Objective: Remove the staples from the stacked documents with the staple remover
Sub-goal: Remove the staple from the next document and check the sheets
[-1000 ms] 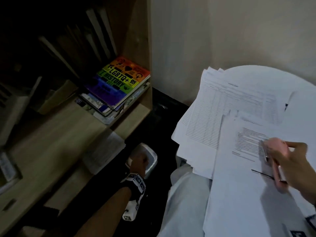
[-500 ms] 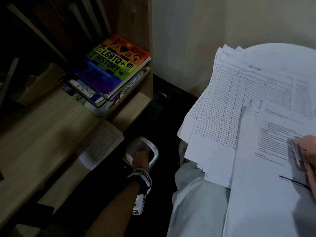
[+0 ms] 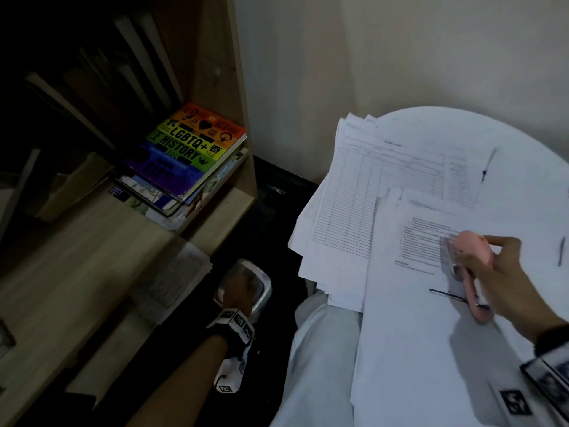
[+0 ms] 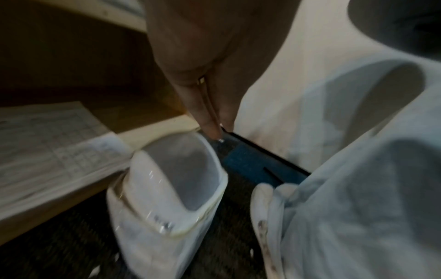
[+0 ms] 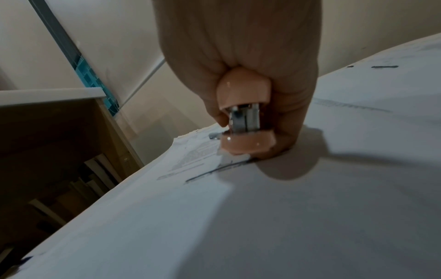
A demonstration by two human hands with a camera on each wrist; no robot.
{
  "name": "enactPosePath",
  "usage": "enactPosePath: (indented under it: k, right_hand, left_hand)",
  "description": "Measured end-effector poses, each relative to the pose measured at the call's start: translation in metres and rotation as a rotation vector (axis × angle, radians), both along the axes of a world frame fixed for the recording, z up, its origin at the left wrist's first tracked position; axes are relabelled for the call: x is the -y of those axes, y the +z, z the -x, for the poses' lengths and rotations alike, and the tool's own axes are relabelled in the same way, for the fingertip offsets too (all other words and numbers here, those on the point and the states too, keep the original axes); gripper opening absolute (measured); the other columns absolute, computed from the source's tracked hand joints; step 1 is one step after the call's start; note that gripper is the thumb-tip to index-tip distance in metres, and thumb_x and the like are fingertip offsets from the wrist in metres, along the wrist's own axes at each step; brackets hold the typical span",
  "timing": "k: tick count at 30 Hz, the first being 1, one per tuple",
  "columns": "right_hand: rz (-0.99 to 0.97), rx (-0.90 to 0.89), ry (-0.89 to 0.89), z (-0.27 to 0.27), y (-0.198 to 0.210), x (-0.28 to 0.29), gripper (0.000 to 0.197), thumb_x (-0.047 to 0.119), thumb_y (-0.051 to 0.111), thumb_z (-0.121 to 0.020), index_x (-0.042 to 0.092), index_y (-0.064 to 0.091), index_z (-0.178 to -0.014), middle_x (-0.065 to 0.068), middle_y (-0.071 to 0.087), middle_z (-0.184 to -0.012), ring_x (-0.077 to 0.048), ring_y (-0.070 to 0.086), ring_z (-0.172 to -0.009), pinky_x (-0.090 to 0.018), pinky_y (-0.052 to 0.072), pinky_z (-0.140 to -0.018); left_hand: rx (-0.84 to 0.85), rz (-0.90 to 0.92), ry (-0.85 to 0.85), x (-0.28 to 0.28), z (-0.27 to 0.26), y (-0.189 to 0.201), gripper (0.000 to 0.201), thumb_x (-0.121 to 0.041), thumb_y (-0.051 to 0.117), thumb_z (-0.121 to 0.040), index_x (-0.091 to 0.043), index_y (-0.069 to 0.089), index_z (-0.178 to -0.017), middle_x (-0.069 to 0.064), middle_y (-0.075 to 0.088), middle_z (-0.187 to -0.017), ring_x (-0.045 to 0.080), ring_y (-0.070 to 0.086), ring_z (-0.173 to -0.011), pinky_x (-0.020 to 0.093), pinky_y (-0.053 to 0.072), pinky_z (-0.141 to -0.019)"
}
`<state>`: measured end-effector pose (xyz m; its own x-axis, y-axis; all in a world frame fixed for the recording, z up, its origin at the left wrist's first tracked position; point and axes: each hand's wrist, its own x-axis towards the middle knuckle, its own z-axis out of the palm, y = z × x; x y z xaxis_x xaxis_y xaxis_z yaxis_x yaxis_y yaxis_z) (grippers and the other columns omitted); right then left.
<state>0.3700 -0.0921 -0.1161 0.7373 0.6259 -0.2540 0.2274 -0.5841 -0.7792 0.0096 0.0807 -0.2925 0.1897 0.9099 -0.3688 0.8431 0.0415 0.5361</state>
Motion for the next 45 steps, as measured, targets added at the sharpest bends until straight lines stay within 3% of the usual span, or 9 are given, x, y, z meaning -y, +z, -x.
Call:
enactPosePath:
  k: [3, 6, 11, 14, 18, 20, 26, 35, 45]
  right_hand:
    - [-0.002, -0.036, 0.023, 0.01, 0.011, -0.003, 0.031, 0.024, 0.057, -0.092, 0.017, 0.035, -0.113, -0.017, 0.059, -0.089, -0.032, 0.06, -0.081, -0.043, 0.048, -0.075]
    - [0.003, -0.058, -0.012, 0.01, 0.018, 0.003, 0.05, 0.046, 0.058, -0.078, 0.001, 0.056, -0.1, -0.017, 0.064, -0.09, -0.031, 0.061, -0.079, -0.031, 0.044, -0.062]
    - [-0.095, -0.105, -0.168, 0.004, 0.044, 0.028, 0.03, 0.026, 0.079, -0.075, 0.009, 0.054, -0.069, -0.009, 0.056, -0.065, -0.023, 0.052, -0.059, -0.03, 0.044, -0.059]
    - [-0.013, -0.099, -0.212, -0.004, 0.047, 0.055, 0.027, 0.017, 0.078, -0.075, 0.008, 0.053, -0.066, -0.013, 0.056, -0.073, -0.025, 0.055, -0.065, -0.029, 0.043, -0.056]
    - [0.078, -0.128, -0.291, -0.003, 0.039, 0.079, 0.059, 0.048, 0.078, -0.063, 0.0, 0.063, -0.093, -0.014, 0.049, -0.113, -0.03, 0.059, -0.093, -0.032, 0.055, -0.056]
    - [-0.01, -0.205, -0.328, -0.002, 0.035, 0.081, 0.068, 0.048, 0.079, -0.062, -0.006, 0.063, -0.099, -0.014, 0.058, -0.099, -0.024, 0.059, -0.076, -0.022, 0.049, -0.042]
    - [-0.157, -0.298, -0.21, 0.005, 0.045, 0.078, 0.026, 0.023, 0.074, -0.079, -0.001, 0.065, -0.076, -0.018, 0.065, -0.074, -0.023, 0.055, -0.06, -0.031, 0.046, -0.06]
    - [-0.203, -0.325, -0.119, 0.004, 0.054, 0.079, 0.014, 0.008, 0.065, -0.086, 0.0, 0.06, -0.076, -0.008, 0.058, -0.063, -0.007, 0.052, -0.04, -0.01, 0.04, -0.042]
    - [-0.095, -0.273, 0.016, -0.004, 0.054, 0.073, 0.026, 0.028, 0.063, -0.088, 0.007, 0.059, -0.074, -0.002, 0.054, -0.063, -0.021, 0.047, -0.055, -0.023, 0.041, -0.051]
  left_hand:
    - [0.156, -0.085, 0.013, -0.014, -0.009, 0.042, 0.023, 0.003, 0.064, -0.082, 0.0, 0.067, -0.104, 0.021, 0.068, -0.098, 0.035, 0.065, -0.091, 0.04, 0.052, -0.085]
    - [0.288, -0.315, 0.091, -0.023, -0.035, 0.107, 0.027, -0.003, 0.063, -0.086, -0.002, 0.057, -0.112, 0.006, 0.058, -0.095, 0.019, 0.055, -0.078, 0.032, 0.047, -0.072]
    - [0.472, -0.766, -0.031, 0.007, -0.081, 0.191, 0.021, -0.006, 0.058, -0.085, -0.007, 0.054, -0.105, 0.004, 0.052, -0.105, 0.015, 0.046, -0.094, 0.022, 0.037, -0.08]
    - [0.482, -0.599, -0.323, 0.046, -0.117, 0.202, 0.023, -0.013, 0.059, -0.088, -0.008, 0.054, -0.11, 0.003, 0.052, -0.107, 0.014, 0.047, -0.095, 0.029, 0.042, -0.087]
    - [0.207, -0.18, -0.368, 0.083, -0.155, 0.198, 0.058, -0.034, 0.065, -0.086, -0.002, 0.042, -0.129, 0.013, 0.036, -0.127, 0.029, 0.035, -0.12, 0.029, 0.026, -0.102]
    - [0.195, -0.062, -0.243, 0.093, -0.167, 0.206, 0.065, -0.032, 0.069, -0.083, -0.004, 0.037, -0.133, 0.014, 0.031, -0.133, 0.031, 0.031, -0.125, 0.031, 0.026, -0.104]
    - [0.212, -0.196, -0.307, 0.107, -0.183, 0.211, 0.052, -0.017, 0.06, -0.086, -0.026, 0.043, -0.134, 0.011, 0.028, -0.132, 0.032, 0.033, -0.118, 0.036, 0.031, -0.098]
    - [0.326, -0.029, -0.259, 0.092, -0.19, 0.209, 0.036, -0.032, 0.069, -0.083, -0.007, 0.069, -0.109, 0.01, 0.026, -0.145, 0.029, 0.019, -0.132, 0.036, 0.018, -0.111]
    - [0.453, 0.143, -0.139, 0.068, -0.2, 0.223, 0.039, -0.023, 0.081, -0.07, 0.002, 0.068, -0.097, 0.013, 0.066, -0.097, 0.028, 0.064, -0.09, 0.028, 0.052, -0.073]
